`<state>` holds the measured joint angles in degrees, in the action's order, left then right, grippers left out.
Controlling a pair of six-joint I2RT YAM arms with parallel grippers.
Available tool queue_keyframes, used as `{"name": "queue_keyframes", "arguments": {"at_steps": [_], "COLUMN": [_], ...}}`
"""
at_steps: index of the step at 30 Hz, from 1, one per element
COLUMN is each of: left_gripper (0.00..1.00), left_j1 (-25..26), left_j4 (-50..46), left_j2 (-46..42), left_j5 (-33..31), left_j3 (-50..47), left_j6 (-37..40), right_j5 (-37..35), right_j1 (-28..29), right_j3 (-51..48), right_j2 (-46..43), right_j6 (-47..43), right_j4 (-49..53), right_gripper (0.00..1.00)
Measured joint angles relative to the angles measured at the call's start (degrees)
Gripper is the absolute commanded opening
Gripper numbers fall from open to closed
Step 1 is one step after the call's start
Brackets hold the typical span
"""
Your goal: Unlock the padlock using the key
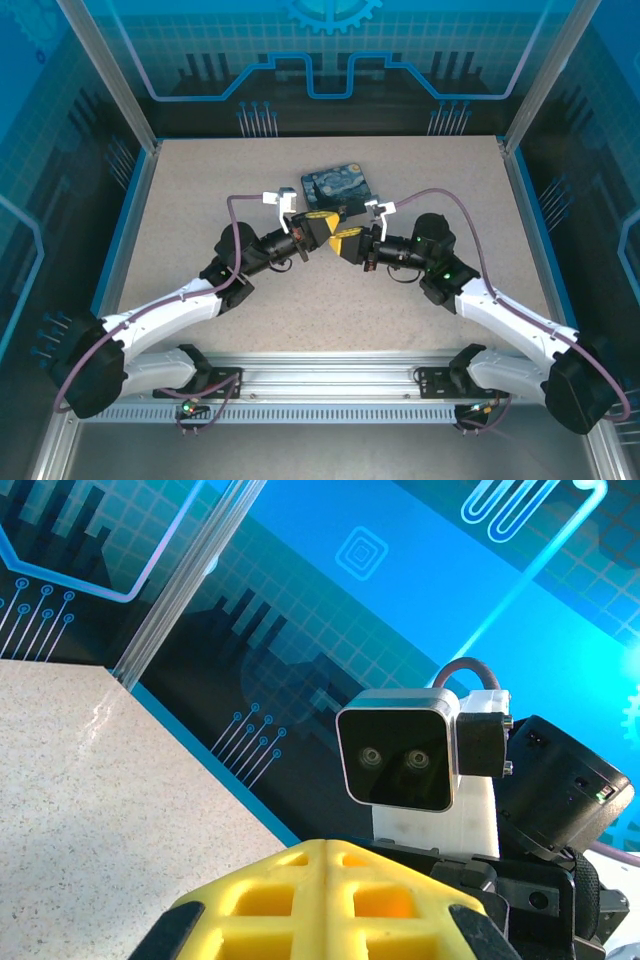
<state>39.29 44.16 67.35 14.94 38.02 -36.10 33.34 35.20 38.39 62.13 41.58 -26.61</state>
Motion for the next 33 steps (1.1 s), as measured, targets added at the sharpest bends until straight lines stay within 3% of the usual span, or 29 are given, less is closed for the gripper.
{"name": "queue_keyframes", "arguments": {"at_steps": [17, 33], "left_gripper": [0.03, 0.03], "left_j1": [0.0, 0.0], "left_j4": [1.2, 1.6], "left_j2": [0.4, 0.5], "left_j5": [0.6, 0.6], "left_j3": [0.0, 0.0], "left_j6": [-0.7, -1.0], "right_j5": [-1.0, -1.8], "right_j1": [0.0, 0.0], "right_j3": [0.8, 1.0], "right_j2": [-0.1, -0.7], "right_j6": [0.0, 0.0], "right_j4": [0.5, 1.7], "right_gripper": [0.17, 0.12]}}
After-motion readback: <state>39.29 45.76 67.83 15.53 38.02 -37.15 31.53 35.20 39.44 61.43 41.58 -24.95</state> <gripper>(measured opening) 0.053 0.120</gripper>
